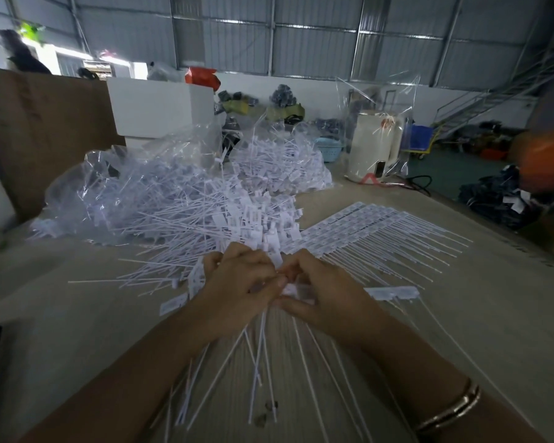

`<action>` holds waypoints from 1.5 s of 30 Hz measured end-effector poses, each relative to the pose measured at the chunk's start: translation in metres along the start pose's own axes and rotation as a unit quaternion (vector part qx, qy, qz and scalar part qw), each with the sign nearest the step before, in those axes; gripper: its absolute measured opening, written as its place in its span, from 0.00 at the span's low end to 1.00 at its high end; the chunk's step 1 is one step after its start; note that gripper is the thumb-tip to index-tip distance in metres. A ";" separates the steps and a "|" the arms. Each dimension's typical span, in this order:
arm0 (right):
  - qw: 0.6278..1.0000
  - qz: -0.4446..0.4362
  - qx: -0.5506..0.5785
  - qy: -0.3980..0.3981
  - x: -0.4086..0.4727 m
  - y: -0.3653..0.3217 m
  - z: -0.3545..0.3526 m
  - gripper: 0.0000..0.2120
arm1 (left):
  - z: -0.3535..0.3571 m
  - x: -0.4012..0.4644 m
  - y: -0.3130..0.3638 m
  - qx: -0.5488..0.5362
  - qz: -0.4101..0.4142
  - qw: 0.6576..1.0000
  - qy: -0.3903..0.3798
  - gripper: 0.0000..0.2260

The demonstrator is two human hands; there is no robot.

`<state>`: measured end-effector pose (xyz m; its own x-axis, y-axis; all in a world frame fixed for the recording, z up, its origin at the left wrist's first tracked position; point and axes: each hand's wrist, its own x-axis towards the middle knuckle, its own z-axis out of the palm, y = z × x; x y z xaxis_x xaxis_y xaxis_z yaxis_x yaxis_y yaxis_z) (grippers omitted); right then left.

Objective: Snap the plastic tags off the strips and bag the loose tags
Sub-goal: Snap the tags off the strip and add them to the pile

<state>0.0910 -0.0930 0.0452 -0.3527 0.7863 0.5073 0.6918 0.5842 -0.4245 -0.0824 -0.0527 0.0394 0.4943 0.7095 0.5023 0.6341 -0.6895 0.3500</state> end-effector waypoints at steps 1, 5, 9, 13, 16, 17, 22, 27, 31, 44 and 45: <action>1.000 0.015 0.009 -0.017 -0.002 0.004 -0.004 0.14 | -0.001 -0.001 -0.003 0.001 -0.004 1.000 0.010 0.21; 0.997 0.035 -0.061 -0.036 -0.006 0.017 -0.013 0.11 | -0.006 -0.005 -0.012 0.002 0.014 1.000 0.019 0.21; 0.998 0.045 -0.014 -0.036 -0.004 0.016 -0.011 0.07 | -0.012 -0.004 -0.015 0.014 0.128 0.988 0.091 0.14; 0.995 0.085 0.029 -0.032 -0.007 0.020 -0.021 0.11 | -0.021 -0.005 -0.026 0.032 0.095 0.988 0.114 0.15; 0.996 0.075 -0.033 -0.033 -0.008 0.018 -0.018 0.02 | -0.017 -0.007 -0.024 0.076 0.013 0.991 0.111 0.18; 0.997 0.062 -0.051 -0.022 -0.006 0.014 -0.014 0.06 | -0.013 -0.006 -0.020 0.077 0.008 0.991 0.108 0.19; 1.000 -0.008 -0.017 0.000 0.002 0.000 0.000 0.13 | 0.001 0.000 -0.001 -0.034 0.014 0.999 0.034 0.24; 0.998 0.038 -0.041 -0.033 -0.007 0.012 -0.016 0.13 | -0.003 -0.004 -0.011 -0.033 0.010 0.998 0.048 0.18; 0.999 0.033 -0.017 -0.030 -0.005 0.013 -0.012 0.09 | -0.007 -0.008 -0.020 -0.031 0.085 0.994 0.054 0.18; 0.998 0.009 -0.064 0.006 0.000 0.008 -0.010 0.12 | -0.004 -0.003 -0.013 0.052 0.016 0.993 0.109 0.19; 0.998 0.005 -0.054 0.013 0.003 0.003 -0.007 0.13 | -0.002 -0.002 -0.008 0.023 0.025 0.995 0.088 0.20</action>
<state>0.0965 -0.0903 0.0504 -0.3302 0.7850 0.5242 0.7591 0.5509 -0.3468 -0.0897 -0.0486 0.0372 0.4165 0.6345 0.6510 0.6402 -0.7132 0.2855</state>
